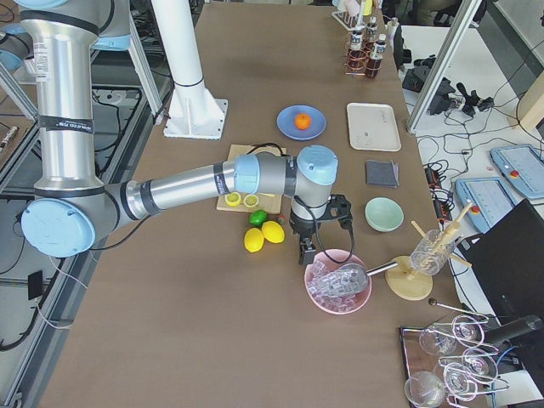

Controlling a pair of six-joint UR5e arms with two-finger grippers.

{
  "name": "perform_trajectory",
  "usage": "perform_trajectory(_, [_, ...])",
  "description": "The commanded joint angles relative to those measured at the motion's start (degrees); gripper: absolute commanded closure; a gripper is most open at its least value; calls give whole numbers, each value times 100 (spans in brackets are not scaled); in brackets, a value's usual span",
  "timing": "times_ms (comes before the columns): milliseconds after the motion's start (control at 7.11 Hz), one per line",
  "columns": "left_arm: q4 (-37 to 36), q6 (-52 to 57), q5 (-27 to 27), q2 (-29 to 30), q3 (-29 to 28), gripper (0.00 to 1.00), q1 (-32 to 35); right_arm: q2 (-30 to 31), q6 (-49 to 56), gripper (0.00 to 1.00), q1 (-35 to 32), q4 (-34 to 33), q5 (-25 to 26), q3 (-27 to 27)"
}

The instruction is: Pick orange to plate

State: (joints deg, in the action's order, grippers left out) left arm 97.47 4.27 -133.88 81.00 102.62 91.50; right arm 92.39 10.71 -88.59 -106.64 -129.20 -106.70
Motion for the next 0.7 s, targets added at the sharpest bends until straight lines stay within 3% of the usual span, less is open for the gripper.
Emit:
perform_trajectory(0, [0, 22, -15, -163, -5, 2, 8, 217, 63, 0, -132, 12, 9, 183])
perform_trajectory(563, [17, 22, 2, -164, -136, 2, 43, 280, 19, 0, -352, 3, 26, 184])
